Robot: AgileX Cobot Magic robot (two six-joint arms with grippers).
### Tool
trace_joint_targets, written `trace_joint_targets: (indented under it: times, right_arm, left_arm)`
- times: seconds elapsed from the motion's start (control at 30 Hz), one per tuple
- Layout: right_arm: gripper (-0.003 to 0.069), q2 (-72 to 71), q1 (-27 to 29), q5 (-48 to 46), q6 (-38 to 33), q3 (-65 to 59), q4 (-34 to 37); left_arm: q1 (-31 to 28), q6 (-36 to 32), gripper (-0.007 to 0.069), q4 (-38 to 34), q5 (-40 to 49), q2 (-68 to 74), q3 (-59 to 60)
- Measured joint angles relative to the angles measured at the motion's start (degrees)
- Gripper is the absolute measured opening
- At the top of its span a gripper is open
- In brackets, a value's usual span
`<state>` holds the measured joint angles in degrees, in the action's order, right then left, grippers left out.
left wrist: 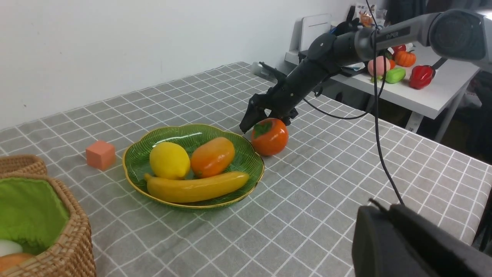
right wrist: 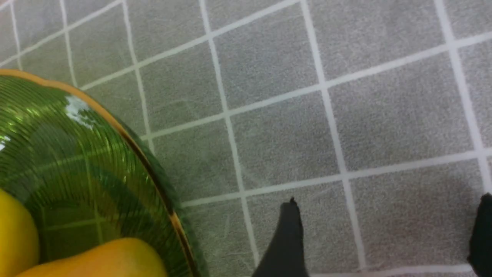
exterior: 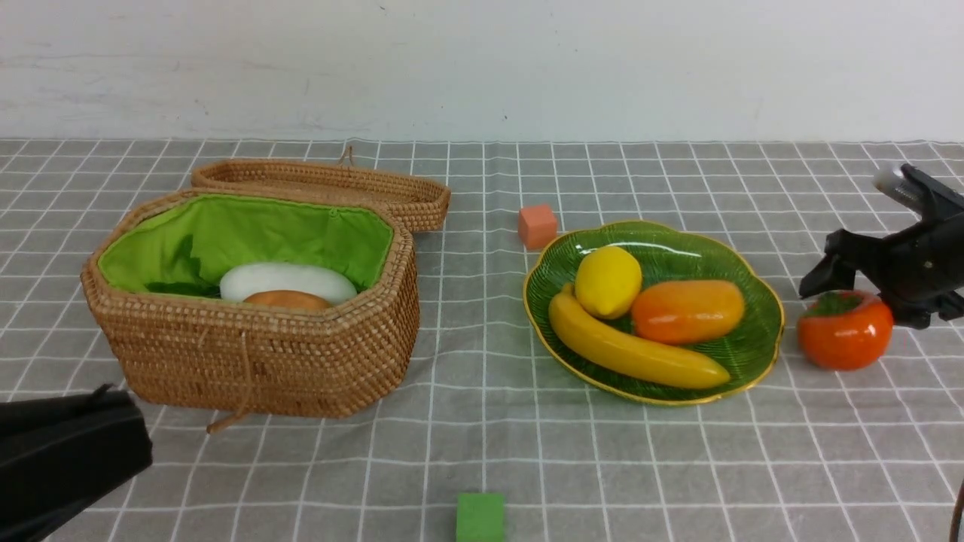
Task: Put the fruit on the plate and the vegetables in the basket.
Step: Grab a tomato with your right arm and place it on the plate on the right.
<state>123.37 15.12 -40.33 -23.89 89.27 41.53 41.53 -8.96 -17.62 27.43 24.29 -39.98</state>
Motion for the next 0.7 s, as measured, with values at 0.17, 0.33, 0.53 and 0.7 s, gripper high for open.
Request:
trace_joint_targets:
  times: [0.17, 0.33, 0.53, 0.7]
  right_arm:
    - [0.0591, 0.16, -0.11, -1.65, 0.00, 0.95, -0.59]
    - [0.0591, 0.10, -0.27, -4.55, 2.54, 5.10, -7.12]
    - [0.0591, -4.04, -0.27, -13.06, 10.09, 8.91, -17.77]
    - [0.0591, -11.93, -0.27, -19.19, 15.54, 6.05, -21.12]
  left_arm:
    - [0.00, 0.00, 0.0025, 0.07, -0.06, 0.00, 0.00]
    - [0.00, 0.00, 0.0025, 1.40, -0.35, 0.00, 0.00]
    - [0.00, 0.00, 0.0025, 1.78, -0.40, 0.00, 0.00]
    - [0.00, -0.05, 0.0025, 1.92, -0.40, 0.00, 0.00]
